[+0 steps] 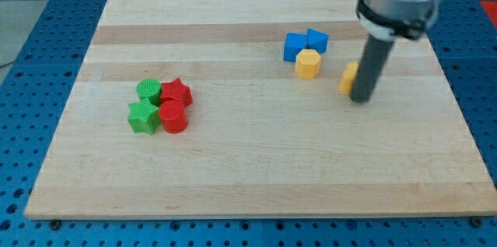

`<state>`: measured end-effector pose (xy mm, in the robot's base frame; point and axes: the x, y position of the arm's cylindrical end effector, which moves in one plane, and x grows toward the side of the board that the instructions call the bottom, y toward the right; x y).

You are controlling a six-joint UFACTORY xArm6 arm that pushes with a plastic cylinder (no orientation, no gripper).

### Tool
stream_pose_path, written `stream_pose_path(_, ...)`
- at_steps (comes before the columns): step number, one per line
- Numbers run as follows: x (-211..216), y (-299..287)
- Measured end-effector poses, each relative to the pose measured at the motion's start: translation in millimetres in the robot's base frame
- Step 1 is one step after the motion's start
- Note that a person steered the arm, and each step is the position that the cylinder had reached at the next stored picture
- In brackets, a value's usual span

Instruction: Move the yellow heart close to the yellow hexagon

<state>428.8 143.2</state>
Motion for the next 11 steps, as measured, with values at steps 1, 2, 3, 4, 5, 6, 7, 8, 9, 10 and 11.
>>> stream_pose_path(1,-20,-13)
stream_pose_path(2,-17,1)
stream_pose_path(3,-10,19)
stream_pose_path(4,-24,55)
stream_pose_path(5,-59,55)
stream_pose_path(6,-66,28)
stream_pose_path(7,-66,15)
stream_pose_path(8,-65,17)
stream_pose_path(9,-62,16)
stream_pose_path(10,-62,13)
stream_pose_path(11,-62,10)
